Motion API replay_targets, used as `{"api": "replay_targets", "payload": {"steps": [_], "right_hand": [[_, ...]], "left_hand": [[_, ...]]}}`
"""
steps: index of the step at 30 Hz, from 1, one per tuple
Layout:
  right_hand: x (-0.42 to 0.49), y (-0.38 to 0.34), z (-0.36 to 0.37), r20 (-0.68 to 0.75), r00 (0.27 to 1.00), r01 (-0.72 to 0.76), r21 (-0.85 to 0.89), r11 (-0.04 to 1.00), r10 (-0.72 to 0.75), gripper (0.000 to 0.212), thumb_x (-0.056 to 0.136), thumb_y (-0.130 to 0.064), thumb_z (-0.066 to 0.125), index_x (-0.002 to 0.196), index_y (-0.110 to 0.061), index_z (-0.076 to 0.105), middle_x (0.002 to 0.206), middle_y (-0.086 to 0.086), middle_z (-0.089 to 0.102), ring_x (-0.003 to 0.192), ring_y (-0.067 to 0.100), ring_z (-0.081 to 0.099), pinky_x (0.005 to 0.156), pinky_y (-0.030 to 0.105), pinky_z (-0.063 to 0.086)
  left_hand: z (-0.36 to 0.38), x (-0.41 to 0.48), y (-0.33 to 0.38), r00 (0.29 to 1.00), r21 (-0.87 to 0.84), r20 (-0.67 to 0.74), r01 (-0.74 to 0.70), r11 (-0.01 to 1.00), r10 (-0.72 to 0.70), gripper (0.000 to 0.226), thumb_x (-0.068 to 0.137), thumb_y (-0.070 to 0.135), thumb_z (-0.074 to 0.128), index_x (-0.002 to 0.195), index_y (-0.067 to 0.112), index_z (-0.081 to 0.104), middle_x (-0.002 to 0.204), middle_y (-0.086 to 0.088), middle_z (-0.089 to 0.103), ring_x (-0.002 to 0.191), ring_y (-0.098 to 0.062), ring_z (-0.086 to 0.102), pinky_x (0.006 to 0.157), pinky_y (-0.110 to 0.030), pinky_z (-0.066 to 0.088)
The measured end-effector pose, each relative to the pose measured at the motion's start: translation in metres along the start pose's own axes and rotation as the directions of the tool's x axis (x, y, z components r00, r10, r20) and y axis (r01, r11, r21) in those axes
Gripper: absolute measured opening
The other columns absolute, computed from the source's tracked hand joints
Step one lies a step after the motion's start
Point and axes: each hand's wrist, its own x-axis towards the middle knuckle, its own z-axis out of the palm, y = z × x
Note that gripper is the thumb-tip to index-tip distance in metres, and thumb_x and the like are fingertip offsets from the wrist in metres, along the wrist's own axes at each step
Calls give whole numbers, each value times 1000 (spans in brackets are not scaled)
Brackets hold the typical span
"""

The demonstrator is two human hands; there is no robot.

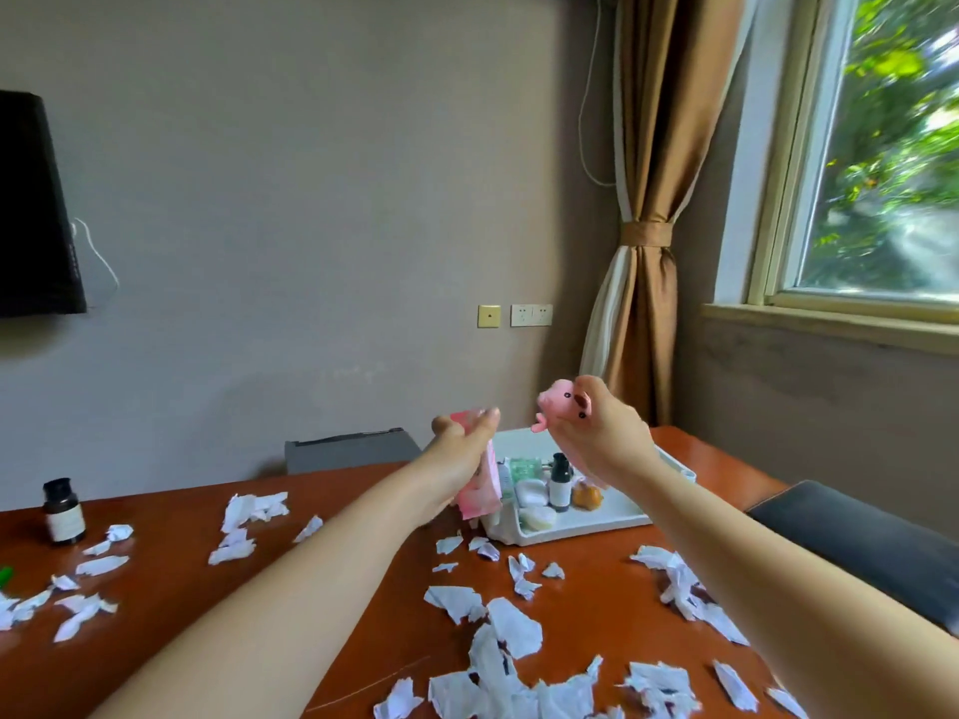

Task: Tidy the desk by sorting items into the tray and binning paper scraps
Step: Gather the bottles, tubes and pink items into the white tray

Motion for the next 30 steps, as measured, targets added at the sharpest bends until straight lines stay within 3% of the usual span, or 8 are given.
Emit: {"api": "replay_targets", "payload": {"steps": [4,6,8,11,15,19,23,30], "right_hand": [[6,28,-17,3,998,-63,31,998,63,21,92,-41,51,100,-23,45,74,-22,48,85,19,56,80,33,46],[8,42,-20,7,996,-84,22,996,84,28,90,-43,53,107,-20,49,86,-11,56,90,24,60,79,34,48],[10,56,-19,2,992,-124,-11,992,124,38,89,-43,53,117,-17,50,103,1,63,96,28,59,78,32,44],[15,77,-12,-13,990,-143,-24,989,143,43,89,-48,52,120,-18,48,114,6,65,97,29,61,80,34,47],[23,97,-3,3,986,-166,-11,986,166,42,91,-43,51,124,-17,46,111,5,65,80,17,51,67,27,41],[34,112,8,22,978,-205,-19,979,205,41,91,-45,49,121,-17,45,101,2,61,81,19,54,69,31,49],[42,122,18,16,978,-210,-27,977,210,44,91,-44,50,125,-18,40,111,8,62,85,23,55,79,40,53],[55,132,32,56,971,-229,-77,970,234,35,93,-40,46,120,-18,43,107,5,62,81,22,49,63,31,39]], "left_hand": [[33,11,8,1000,151,-14,18,988,-16,55,96,53,30,126,7,21,126,-18,49,114,-29,51,100,-41,43],[46,12,12,999,278,24,-41,960,36,43,100,40,31,126,8,21,111,-15,52,92,-22,53,76,-30,48],[60,17,13,989,381,61,-146,913,133,30,101,22,33,126,7,29,105,-11,49,81,-19,48,59,-25,39],[80,26,7,943,498,136,-331,801,305,23,97,13,39,118,9,45,116,-7,48,97,-22,50,73,-31,42],[104,37,-5,904,566,191,-420,710,382,12,95,13,48,106,19,47,106,-4,55,91,-20,56,74,-33,51],[120,48,-16,886,648,289,-460,608,362,27,91,2,43,108,21,33,99,-10,54,80,-22,51,62,-31,42],[128,62,-27,884,723,337,-464,513,325,37,88,-3,43,104,24,24,104,-11,54,93,-31,58,66,-41,49],[139,85,-58,889,741,353,-455,493,290,45,86,-9,41,118,21,50,114,-6,60,96,-28,61,82,-46,54]]}}
